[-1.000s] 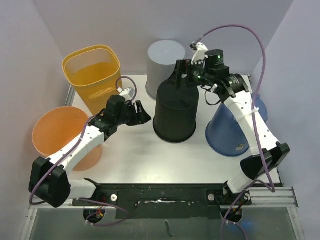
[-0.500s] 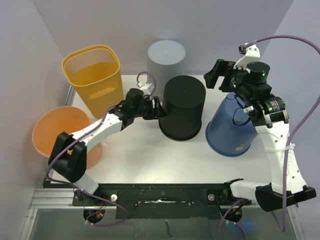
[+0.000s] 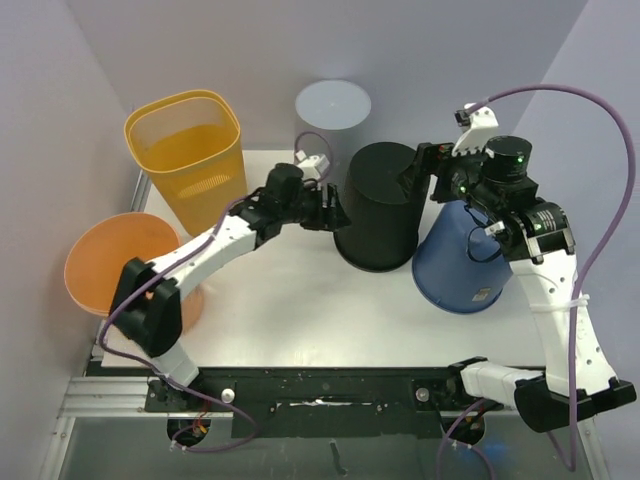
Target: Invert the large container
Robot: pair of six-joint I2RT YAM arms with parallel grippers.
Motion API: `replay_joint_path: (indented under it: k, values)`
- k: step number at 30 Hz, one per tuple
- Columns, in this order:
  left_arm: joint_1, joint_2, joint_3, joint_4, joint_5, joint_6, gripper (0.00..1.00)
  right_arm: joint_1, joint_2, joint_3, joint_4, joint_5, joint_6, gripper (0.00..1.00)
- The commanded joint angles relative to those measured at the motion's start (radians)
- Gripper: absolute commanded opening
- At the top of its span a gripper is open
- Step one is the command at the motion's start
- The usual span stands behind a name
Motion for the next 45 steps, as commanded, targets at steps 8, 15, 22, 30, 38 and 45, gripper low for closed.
replay_joint_path:
  k: [8, 15, 22, 30, 38, 45]
  values:
    - [0.351, -0.481, -0.033, -0.327, -0.082, 0.136, 0.64, 0.282, 0.189, 0.04, 0.123, -0.138, -0.12, 0.98]
    - [0.447, -0.504, 0.192, -0.579, -0.238, 0.296, 0.71, 0.45, 0.422, 0.208, 0.015, -0.025, -0.158, 0.98]
    - [0.474, -0.513, 0.153, -0.555, -0.271, 0.275, 0.75, 0.468, 0.553, 0.194, 0.01, 0.12, -0.109, 0.98]
    - [0.485, -0.499, 0.167, -0.553, -0.252, 0.26, 0.75, 0.358, 0.646, 0.225, -0.07, 0.265, -0.051, 0.98]
    - [0.488, -0.473, 0.163, -0.531, -0.066, 0.263, 0.76, 0.172, 0.607, 0.193, -0.046, 0.395, 0.043, 0.98]
    - [0.488, -0.473, 0.15, -0.493, -0.038, 0.242, 0.76, 0.243, 0.625, 0.226, 0.028, 0.336, 0.001, 0.98]
